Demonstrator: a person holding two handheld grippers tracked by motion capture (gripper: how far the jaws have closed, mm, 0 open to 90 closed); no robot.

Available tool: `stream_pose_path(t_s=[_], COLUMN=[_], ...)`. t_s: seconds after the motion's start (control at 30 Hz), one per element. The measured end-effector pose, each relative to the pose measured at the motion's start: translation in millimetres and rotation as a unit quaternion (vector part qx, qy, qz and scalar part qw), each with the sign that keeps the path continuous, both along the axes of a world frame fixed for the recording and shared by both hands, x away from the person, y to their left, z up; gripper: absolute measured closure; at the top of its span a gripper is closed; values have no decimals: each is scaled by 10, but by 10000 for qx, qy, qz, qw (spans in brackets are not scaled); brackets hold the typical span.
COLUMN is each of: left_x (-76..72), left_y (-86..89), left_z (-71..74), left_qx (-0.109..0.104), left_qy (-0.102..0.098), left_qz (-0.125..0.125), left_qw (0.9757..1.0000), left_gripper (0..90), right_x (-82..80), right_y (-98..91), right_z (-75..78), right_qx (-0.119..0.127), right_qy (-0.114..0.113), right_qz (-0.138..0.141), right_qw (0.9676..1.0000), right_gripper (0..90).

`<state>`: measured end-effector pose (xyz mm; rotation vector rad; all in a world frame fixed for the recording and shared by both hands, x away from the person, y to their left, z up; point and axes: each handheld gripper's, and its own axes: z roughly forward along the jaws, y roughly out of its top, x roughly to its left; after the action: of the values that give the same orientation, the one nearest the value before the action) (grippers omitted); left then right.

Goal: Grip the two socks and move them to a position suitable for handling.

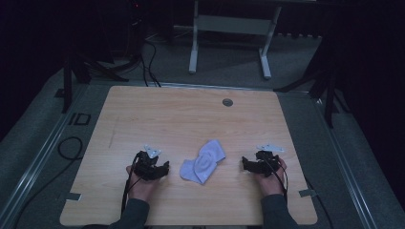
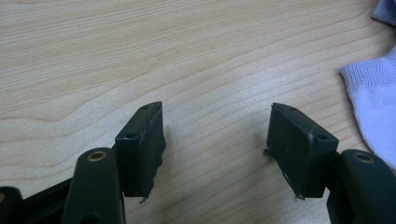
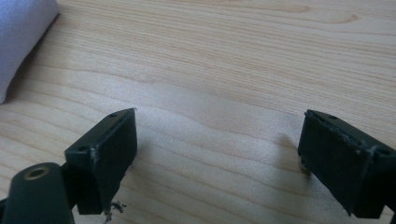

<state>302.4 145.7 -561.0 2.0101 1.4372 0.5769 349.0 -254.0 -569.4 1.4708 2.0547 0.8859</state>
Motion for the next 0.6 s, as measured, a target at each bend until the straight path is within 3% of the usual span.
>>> stream_pose_path(t_s=[0.43, 0.6], left_x=[-1, 1], left_y=[-2, -4], left_z=[1, -1], left_qx=[5, -3], left_qy=[3, -7], left_qz=[-6, -8], left_qw=[10000, 10000], left_gripper=[369, 369], right_x=[-45, -89], right_y=[33, 51], right_z=[16, 64], right_qx=[-22, -80], right_qy=[57, 224], right_qz=[-196, -163], right_qw=[9998, 9996], right_gripper=[144, 221])
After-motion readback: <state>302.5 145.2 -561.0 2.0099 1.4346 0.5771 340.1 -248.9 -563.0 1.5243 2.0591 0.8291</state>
